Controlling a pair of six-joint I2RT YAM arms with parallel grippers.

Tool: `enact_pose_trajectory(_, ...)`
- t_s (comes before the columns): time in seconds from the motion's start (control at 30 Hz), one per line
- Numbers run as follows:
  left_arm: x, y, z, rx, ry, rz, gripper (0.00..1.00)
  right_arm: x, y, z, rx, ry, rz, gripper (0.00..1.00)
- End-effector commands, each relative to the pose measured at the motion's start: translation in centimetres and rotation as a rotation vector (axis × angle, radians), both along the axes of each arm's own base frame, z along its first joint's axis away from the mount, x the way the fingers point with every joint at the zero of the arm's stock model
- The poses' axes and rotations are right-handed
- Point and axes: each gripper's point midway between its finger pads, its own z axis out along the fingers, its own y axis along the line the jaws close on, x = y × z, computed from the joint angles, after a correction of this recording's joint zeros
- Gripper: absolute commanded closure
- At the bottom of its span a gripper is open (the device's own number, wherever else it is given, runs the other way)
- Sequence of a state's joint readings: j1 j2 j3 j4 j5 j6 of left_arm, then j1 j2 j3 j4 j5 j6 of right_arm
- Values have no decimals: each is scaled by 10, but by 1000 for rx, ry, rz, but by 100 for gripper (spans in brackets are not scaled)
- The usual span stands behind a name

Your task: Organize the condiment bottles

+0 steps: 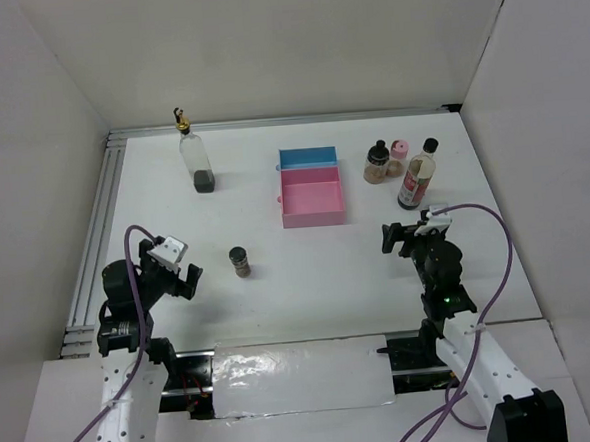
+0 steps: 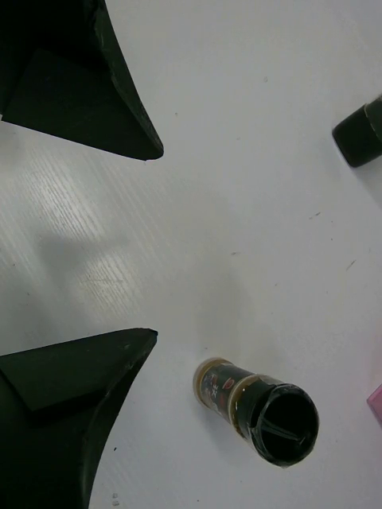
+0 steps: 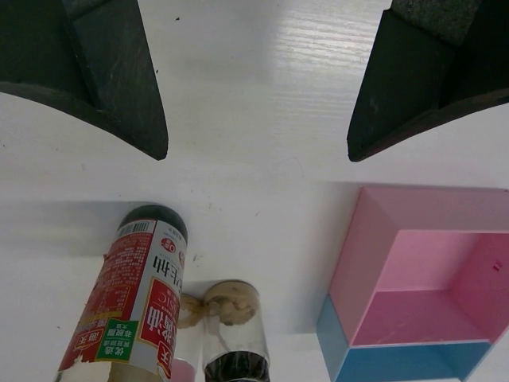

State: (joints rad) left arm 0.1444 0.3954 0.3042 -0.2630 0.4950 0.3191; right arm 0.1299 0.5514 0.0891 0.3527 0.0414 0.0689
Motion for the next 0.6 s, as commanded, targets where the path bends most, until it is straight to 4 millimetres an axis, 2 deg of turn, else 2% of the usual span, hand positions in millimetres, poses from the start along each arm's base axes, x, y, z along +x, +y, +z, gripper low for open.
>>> enact_pose_trajectory(0.0, 2, 0, 6, 9, -29, -1, 1, 0, -3, 5, -5, -6, -31, 0)
enact_pose_trajectory(0.07, 3, 2, 6, 10, -28, 10, 1, 0, -7, 7, 3, 3, -57, 0)
enact_pose_trajectory(0.2, -5, -9, 2, 73, -33, -113, 1, 7, -13, 41, 198, -29, -168, 0)
enact_pose_trajectory(0.27, -6, -13, 15, 97, -62, -157, 1, 10, -13, 55, 237, -35, -174, 0)
enact_pose_trajectory(0.3, -10, -16, 16, 88, -52, -178, 1, 13, -3, 77, 223, -60, -108, 0)
enact_pose_trajectory(0.33, -10, -18, 29, 86, -70, -183, 1, 15, 4, 86, 215, -56, -68, 0)
enact_pose_trajectory(0.37, -10, -19, 31, 81, -63, -189, 1, 17, 10, 114, 216, -97, -29, 0)
enact_pose_trajectory(0.4, -12, -19, 33, 76, -53, -191, 1, 17, 18, 119, 198, -79, 19, 0)
enact_pose_trajectory(0.43, -9, -17, 43, 65, -55, -166, 1, 19, 32, 139, 151, -80, 113, 0)
enact_pose_trajectory(0.47, -9, -17, 43, 65, -55, -166, 1, 19, 32, 164, 155, -129, 117, 0)
enact_pose_trajectory(0.5, -6, -13, 50, 72, -69, -137, 5, 13, 55, 172, 67, -130, 278, 0)
enact_pose_trajectory(0.53, -4, -11, 52, 67, -71, -122, 8, 17, 69, 171, 31, -95, 360, 4)
enact_pose_trajectory(0.57, -3, -11, 53, 54, -65, -109, 11, 15, 79, 195, 5, -87, 423, 19)
